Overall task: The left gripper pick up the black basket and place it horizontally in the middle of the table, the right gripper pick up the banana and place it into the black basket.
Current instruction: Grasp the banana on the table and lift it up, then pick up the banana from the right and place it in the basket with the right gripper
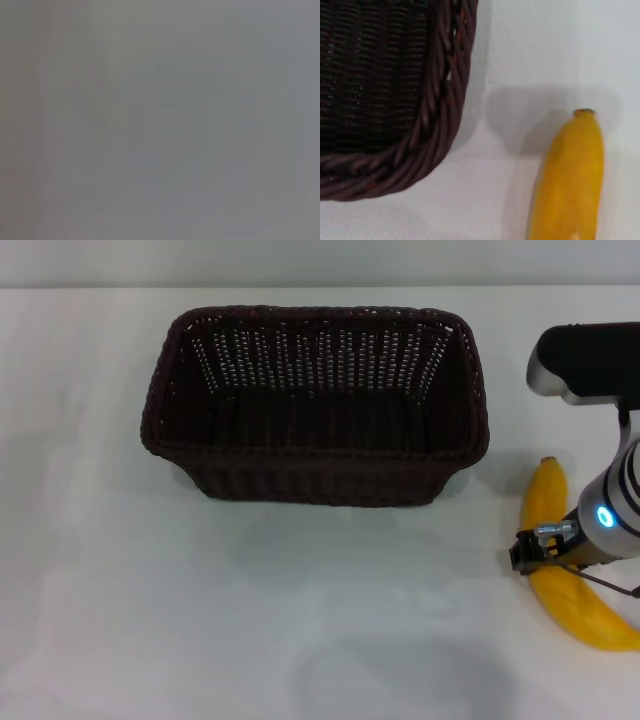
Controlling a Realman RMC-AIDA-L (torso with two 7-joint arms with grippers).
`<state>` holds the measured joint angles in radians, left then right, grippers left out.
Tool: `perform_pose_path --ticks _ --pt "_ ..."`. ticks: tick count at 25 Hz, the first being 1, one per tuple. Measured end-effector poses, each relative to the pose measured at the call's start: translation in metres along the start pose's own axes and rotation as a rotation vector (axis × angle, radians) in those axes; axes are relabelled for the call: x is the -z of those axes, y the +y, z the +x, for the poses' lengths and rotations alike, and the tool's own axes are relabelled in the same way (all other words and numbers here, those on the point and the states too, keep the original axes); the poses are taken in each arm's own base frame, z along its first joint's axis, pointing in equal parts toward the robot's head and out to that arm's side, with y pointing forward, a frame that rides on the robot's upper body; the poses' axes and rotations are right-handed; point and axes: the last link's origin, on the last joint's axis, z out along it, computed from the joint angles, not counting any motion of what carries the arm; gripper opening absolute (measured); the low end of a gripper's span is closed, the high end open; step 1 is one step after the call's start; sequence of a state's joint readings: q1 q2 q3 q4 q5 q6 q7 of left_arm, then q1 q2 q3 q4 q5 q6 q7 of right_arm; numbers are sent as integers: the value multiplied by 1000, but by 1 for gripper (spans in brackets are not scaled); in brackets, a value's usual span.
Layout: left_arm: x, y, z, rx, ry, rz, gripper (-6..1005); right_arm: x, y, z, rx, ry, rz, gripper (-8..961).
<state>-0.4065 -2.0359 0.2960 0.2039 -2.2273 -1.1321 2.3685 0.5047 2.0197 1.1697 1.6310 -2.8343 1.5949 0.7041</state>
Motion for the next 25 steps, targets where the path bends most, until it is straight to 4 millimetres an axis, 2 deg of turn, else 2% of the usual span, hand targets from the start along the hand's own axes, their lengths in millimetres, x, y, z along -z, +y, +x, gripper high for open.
perform_pose_path --ticks 4,9,12,16,19,21,25 --pt "0 0 0 0 0 0 830 -1 0 -2 8 2 13 543" --pt "1 -2 1 0 3 7 830 5 -9 -6 7 -23 55 490" --pt "2 -4 2 -2 7 13 830 15 -23 -12 -5 -71 102 496" --pt "3 -5 3 -3 9 16 830 37 -47 -39 -28 -215 79 503" --pt "4 -4 1 2 8 17 828 53 -53 -66 14 -372 15 509" --pt "3 -1 -1 7 8 14 826 62 -50 -81 60 -459 -24 513" --pt "1 3 -2 14 9 9 826 81 -18 -111 218 -663 -186 520"
